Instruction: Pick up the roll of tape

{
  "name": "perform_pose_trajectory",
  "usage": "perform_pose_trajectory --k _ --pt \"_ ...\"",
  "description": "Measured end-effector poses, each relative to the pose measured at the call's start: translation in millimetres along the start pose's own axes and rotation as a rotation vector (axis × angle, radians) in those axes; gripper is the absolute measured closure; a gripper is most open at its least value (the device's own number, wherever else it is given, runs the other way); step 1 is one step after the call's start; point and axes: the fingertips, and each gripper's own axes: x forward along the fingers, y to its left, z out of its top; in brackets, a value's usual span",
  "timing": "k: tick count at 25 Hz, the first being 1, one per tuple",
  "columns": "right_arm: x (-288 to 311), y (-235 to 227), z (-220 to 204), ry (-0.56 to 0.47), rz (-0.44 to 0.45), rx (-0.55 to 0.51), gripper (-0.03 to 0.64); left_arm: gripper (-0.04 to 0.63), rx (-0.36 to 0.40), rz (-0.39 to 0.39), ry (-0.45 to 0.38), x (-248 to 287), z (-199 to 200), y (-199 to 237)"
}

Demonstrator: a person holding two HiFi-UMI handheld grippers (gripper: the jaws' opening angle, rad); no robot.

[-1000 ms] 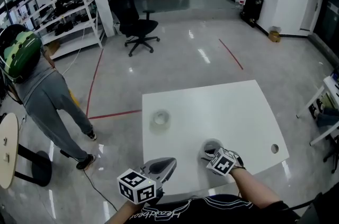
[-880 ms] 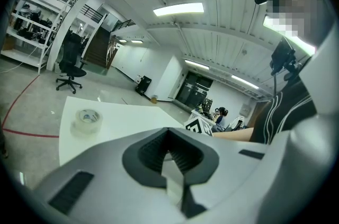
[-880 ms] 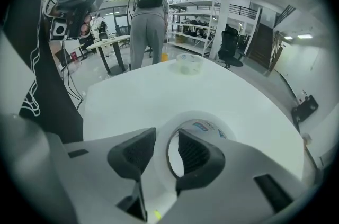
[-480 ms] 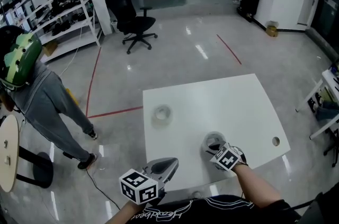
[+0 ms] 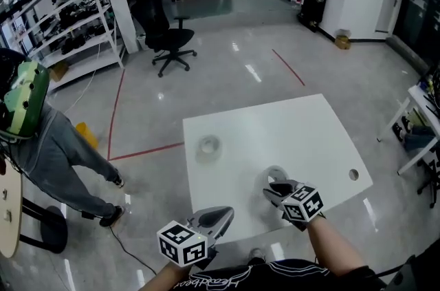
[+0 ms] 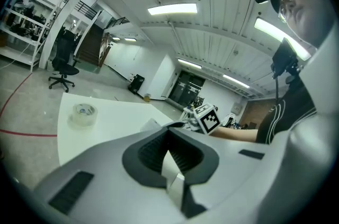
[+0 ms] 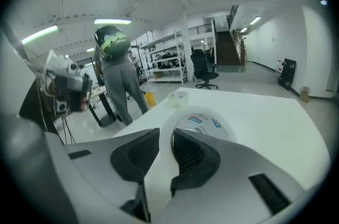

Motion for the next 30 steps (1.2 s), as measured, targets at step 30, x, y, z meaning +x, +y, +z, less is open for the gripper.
perform_pose_trajectory --k 30 --pt "-150.2 130.0 86.7 -0.524 0.136 0.180 0.529 0.592 0.165 -0.135 -0.141 -48.4 49.1 -73.2"
